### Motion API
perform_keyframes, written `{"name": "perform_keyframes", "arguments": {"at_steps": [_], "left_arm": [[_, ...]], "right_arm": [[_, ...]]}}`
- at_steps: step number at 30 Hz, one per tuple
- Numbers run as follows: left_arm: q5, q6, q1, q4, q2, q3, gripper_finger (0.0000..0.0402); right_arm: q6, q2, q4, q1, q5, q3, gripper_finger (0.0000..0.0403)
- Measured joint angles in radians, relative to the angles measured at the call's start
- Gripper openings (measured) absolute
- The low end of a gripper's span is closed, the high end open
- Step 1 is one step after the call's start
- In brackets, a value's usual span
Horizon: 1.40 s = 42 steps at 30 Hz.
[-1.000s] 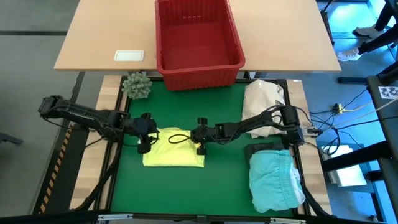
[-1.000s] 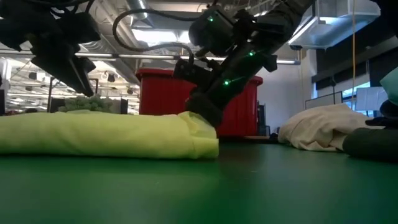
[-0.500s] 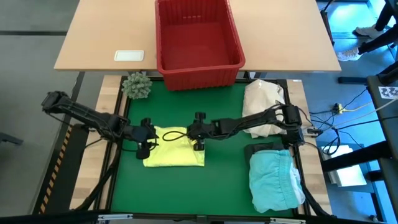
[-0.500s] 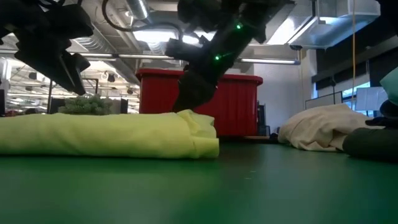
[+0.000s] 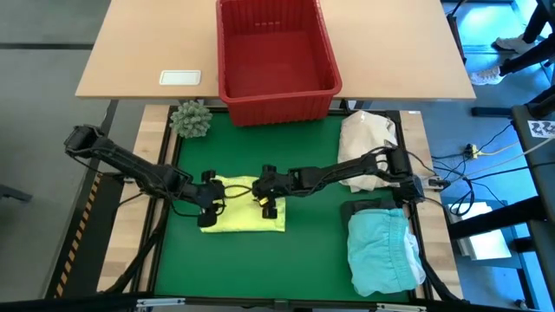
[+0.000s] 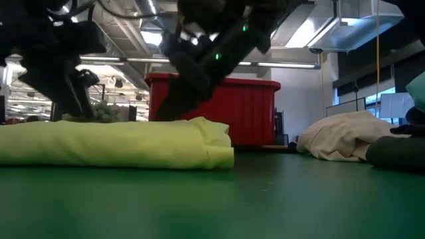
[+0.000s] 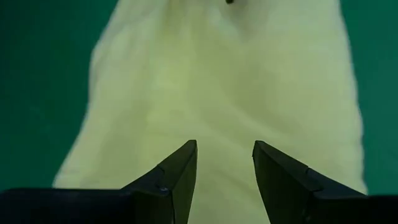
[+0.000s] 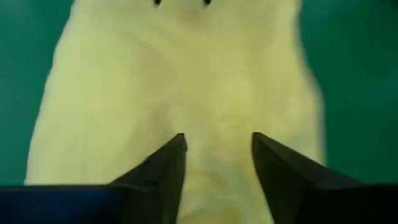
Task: Fold Laundry from Bin
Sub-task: Fold the yellow shirt, then put the yellow shirt into the red bin
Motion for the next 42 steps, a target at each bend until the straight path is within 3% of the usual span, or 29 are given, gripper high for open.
{"name": "perform_keyframes", "arguments": {"at_steps": [8,13,18,29,37,42], "left_arm": [[0.002,-0.076,-0.051,0.012,0.164,0.0,0.0151],[0.017,-0.095,-0.064,0.018,0.219,0.0,0.0151],[0.03,-0.103,-0.063,-0.003,0.194,0.02,0.0151],[-0.038,0.034,-0.087,-0.121,0.165,0.153,0.0151],[-0.057,0.107,-0.159,-0.076,0.177,0.263,0.0151],[-0.102,0.101,-0.236,0.054,0.28,0.252,0.0151]], "right_arm": [[0.076,0.09,-0.036,-0.001,-0.045,0.0,0.0015],[0.077,0.087,-0.03,-0.001,-0.052,0.001,0.0034],[0.077,0.004,-0.034,-0.001,-0.034,-0.001,0.0041],[0.094,-0.14,-0.103,0.018,-0.016,-0.001,0.0041],[0.047,-0.238,-0.113,0.13,0.154,0.001,0.0036],[0.067,-0.236,-0.135,0.179,0.223,0.0,0.0021]]}}
